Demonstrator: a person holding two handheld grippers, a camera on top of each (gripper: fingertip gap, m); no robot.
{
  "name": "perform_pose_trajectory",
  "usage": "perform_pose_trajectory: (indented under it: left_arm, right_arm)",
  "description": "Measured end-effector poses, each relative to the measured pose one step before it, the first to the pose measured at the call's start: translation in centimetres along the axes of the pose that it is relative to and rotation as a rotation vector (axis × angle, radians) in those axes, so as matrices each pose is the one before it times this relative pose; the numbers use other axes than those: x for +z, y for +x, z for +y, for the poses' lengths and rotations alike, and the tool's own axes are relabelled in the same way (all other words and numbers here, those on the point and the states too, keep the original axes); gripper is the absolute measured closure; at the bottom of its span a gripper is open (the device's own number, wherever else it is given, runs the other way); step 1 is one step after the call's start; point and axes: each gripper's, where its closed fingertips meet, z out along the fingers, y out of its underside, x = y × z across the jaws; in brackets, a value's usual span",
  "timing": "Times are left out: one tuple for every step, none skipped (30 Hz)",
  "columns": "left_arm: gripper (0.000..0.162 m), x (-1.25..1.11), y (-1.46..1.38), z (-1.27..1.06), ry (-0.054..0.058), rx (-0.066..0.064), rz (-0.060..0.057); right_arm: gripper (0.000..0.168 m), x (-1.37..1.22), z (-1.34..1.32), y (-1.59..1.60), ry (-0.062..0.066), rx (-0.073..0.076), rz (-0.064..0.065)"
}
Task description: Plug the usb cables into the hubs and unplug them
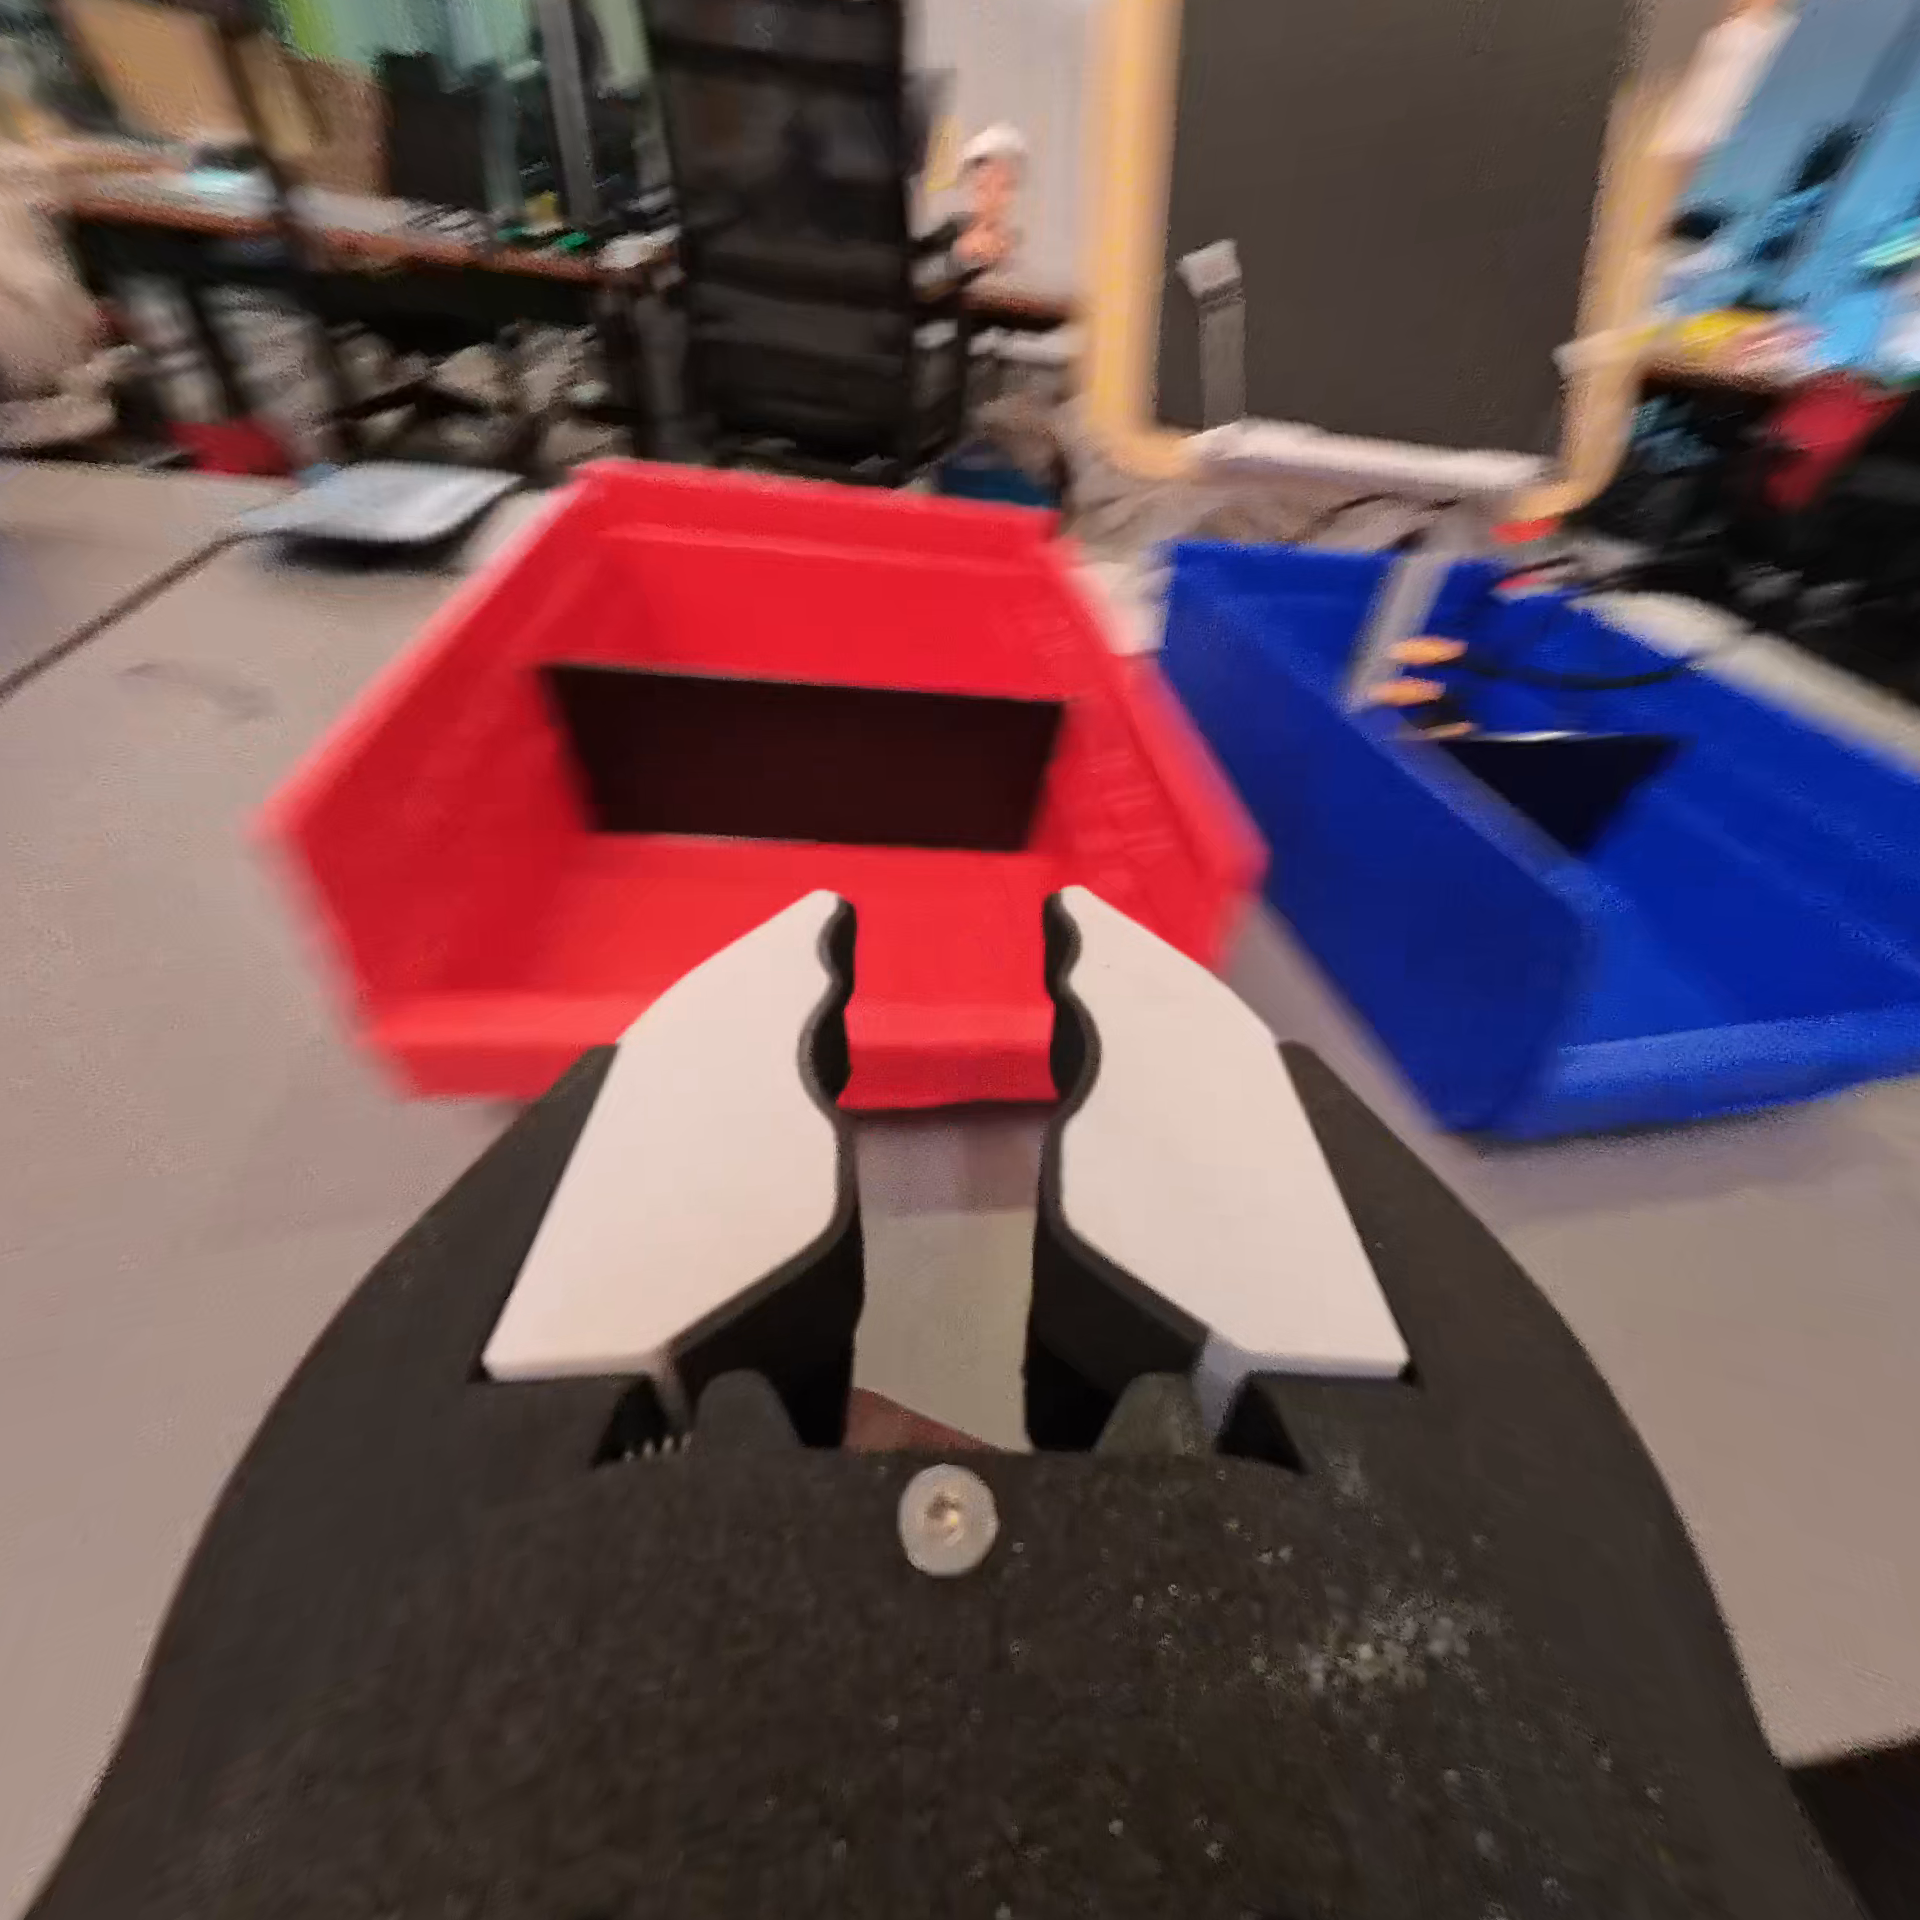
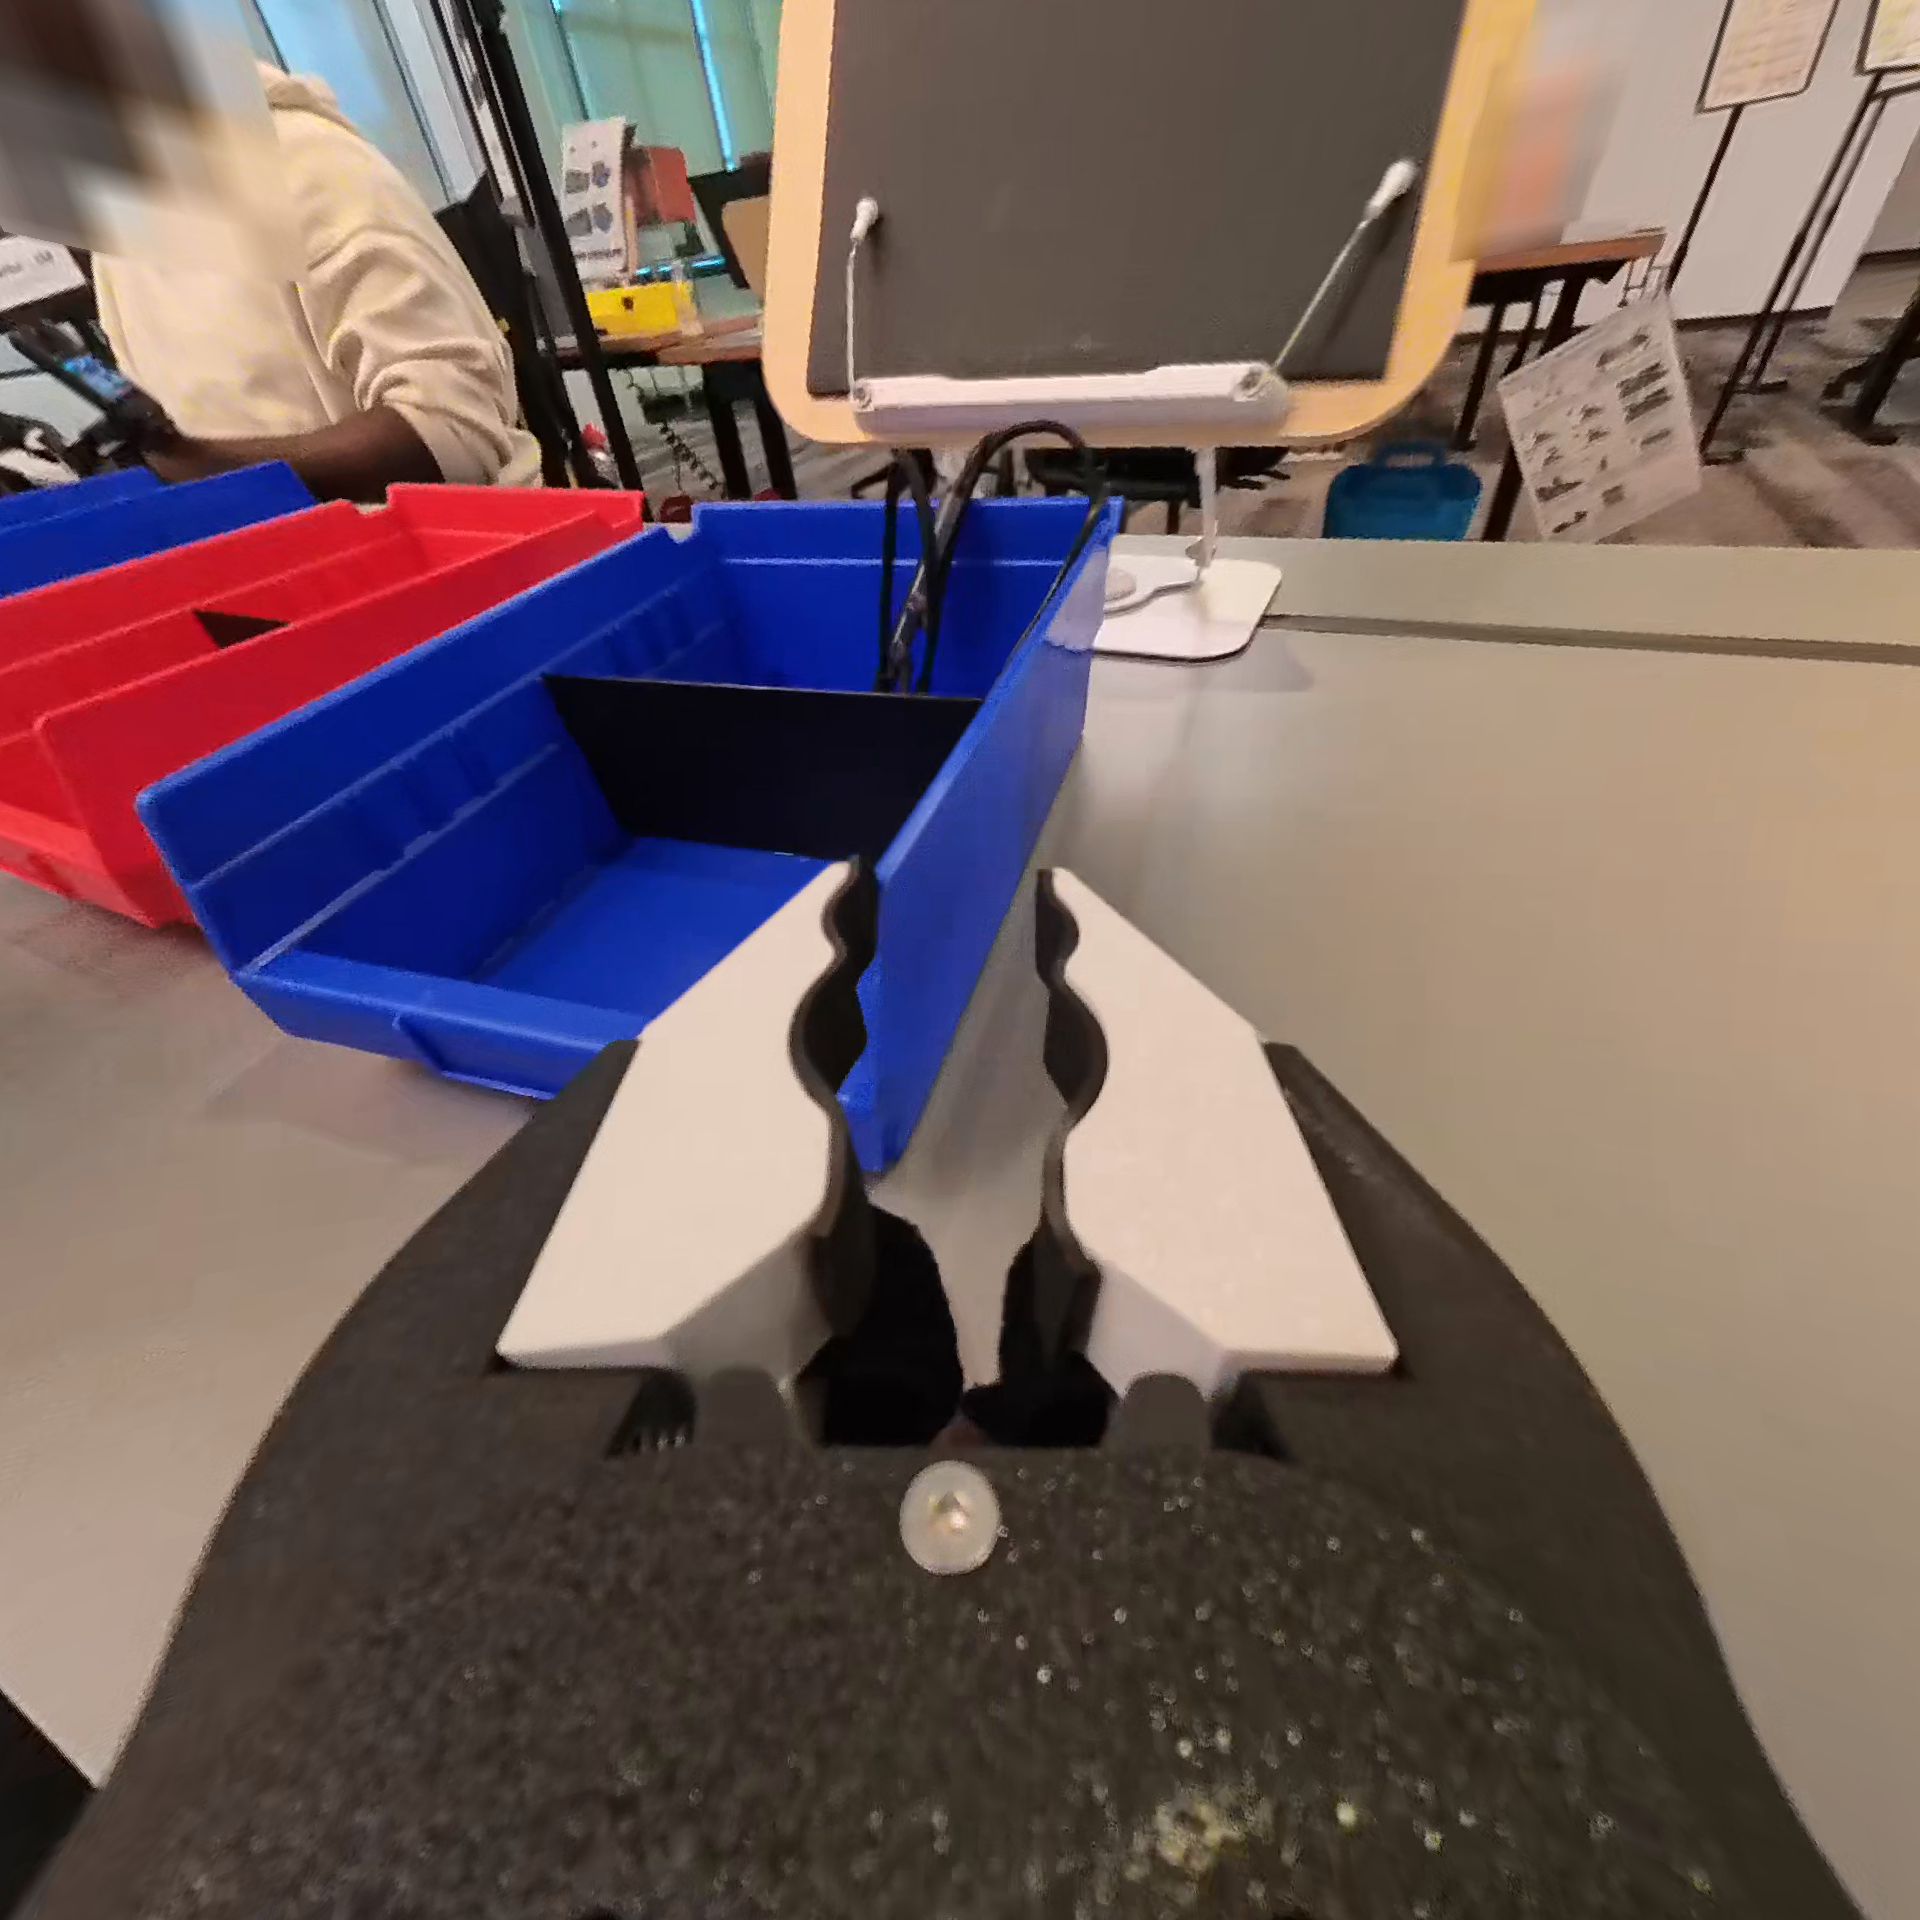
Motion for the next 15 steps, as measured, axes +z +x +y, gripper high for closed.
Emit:
perform_pose_trajectory:
  left_arm:
    - [0.121, -0.072, -3.885, 0.439, -0.0379, 0.0014, -0.0850]
    - [0.111, 0.249, -3.202, 0.128, -0.0294, -0.0251, -0.0533]
    - [0.105, 0.434, -2.082, -0.226, -0.0102, -0.0552, 0.0016]
    - [0.105, 0.510, -1.120, -0.329, -0.0002, -0.0580, 0.0401]
    - [0.106, 0.625, -0.730, -0.057, -0.0102, -0.0296, 0.0379]
    - [0.106, 0.777, -0.683, 0.281, -0.0252, 0.0108, 0.0150]
    - [0.106, 0.865, -0.558, 0.419, -0.0283, 0.0392, 0.0021]
    - [0.105, 0.900, -0.330, 0.288, -0.0184, 0.0441, -0.0002]
    - [0.106, 0.829, -0.127, 0.015, -0.0022, 0.0353, 0.0006]
    - [0.107, 0.708, 0.044, -0.233, 0.0125, 0.0214, 0.0048]
    - [0.112, 0.618, 0.221, -0.395, 0.0201, 0.0089, 0.0124]
    - [0.117, 0.548, 0.313, -0.393, 0.0183, 0.0015, 0.0145]
    - [0.120, 0.515, 0.419, -0.231, 0.0081, -0.0009, 0.0153]
    - [0.125, 0.474, 0.492, 0.014, -0.0070, 0.0068, 0.0141]
    - [0.131, 0.375, 0.611, 0.167, -0.0127, 0.0214, 0.0178]
  right_arm:
    - [0.141, -0.271, -0.068, 0.393, 0.0046, 0.0007, 0.0141]
    - [0.141, -0.309, -0.026, 0.400, 0.0032, -0.0071, 0.0181]
    - [0.141, -0.365, 0.009, 0.376, 0.0024, -0.0161, 0.0191]
    - [0.142, -0.407, 0.022, 0.331, 0.0013, -0.0193, 0.0180]
    - [0.142, -0.413, -0.037, 0.292, 0.0028, -0.0155, 0.0174]
    - [0.143, -0.354, -0.095, 0.222, 0.0057, -0.0096, 0.0144]
    - [0.144, -0.258, -0.085, 0.103, 0.0062, -0.0073, 0.0081]
    - [0.144, -0.136, 0.027, 0.009, 0.0016, -0.0085, 0.0038]
    - [0.144, -0.034, 0.183, -0.010, -0.0061, -0.0106, 0.0026]
    - [0.144, 0.025, 0.223, -0.007, -0.0091, -0.0111, 0.0033]
    - [0.144, 0.027, 0.163, 0.002, -0.0061, -0.0103, 0.0028]
    - [0.144, 0.010, 0.083, -0.055, -0.0022, -0.0099, -0.0007]
    - [0.144, -0.030, 0.007, -0.096, 0.0017, -0.0111, -0.0026]
    - [0.144, -0.067, -0.093, -0.162, 0.0046, -0.0143, -0.0038]
    - [0.144, -0.092, -0.163, -0.199, 0.0072, -0.0190, -0.0027]
